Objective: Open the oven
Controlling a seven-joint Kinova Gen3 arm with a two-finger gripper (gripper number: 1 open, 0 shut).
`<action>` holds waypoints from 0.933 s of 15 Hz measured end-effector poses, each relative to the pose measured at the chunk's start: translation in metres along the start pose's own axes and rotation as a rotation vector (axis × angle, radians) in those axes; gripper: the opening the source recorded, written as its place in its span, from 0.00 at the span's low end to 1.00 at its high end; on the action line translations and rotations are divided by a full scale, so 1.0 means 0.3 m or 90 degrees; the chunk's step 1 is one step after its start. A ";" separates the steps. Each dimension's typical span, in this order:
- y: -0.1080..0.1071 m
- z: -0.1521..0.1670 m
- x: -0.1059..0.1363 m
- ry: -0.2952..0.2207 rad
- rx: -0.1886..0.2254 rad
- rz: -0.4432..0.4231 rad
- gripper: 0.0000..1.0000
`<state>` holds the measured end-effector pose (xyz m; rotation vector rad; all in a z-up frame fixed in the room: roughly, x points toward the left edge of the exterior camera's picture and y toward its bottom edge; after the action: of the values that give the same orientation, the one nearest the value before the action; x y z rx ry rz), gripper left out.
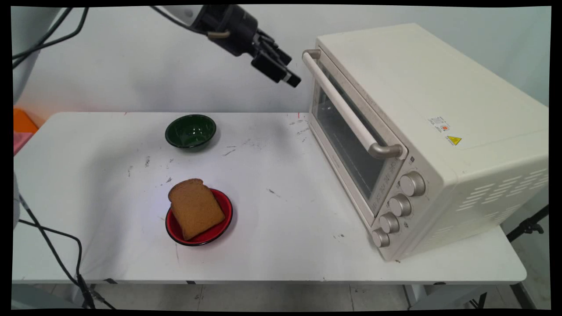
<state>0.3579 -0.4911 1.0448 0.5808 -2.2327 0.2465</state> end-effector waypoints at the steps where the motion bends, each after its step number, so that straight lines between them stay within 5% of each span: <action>1: 0.001 0.005 0.011 0.003 -0.001 0.001 1.00; 9: 0.023 0.095 0.128 0.028 -0.004 0.001 1.00; 10: 0.025 0.108 0.137 0.030 -0.004 0.000 0.00; 14: 0.032 0.162 0.162 0.033 -0.003 -0.006 0.00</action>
<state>0.2932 -0.5159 1.0493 0.5771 -2.1800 0.2488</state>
